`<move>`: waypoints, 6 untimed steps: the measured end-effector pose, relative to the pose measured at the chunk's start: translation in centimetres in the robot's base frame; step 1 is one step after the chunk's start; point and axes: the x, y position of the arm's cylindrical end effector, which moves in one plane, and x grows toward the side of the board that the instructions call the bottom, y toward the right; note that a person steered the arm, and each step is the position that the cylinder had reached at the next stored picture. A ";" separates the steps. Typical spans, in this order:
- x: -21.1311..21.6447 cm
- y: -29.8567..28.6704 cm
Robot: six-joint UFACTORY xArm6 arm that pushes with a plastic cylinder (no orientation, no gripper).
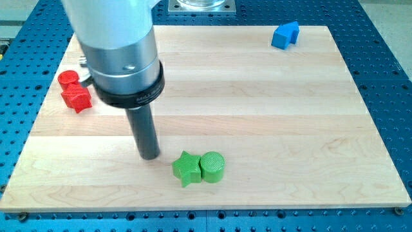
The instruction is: Move your arm to the top right of the board
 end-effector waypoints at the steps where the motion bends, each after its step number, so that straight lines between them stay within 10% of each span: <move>1: -1.1 1.1; 5: -9.7 3.6; 6: -15.3 14.5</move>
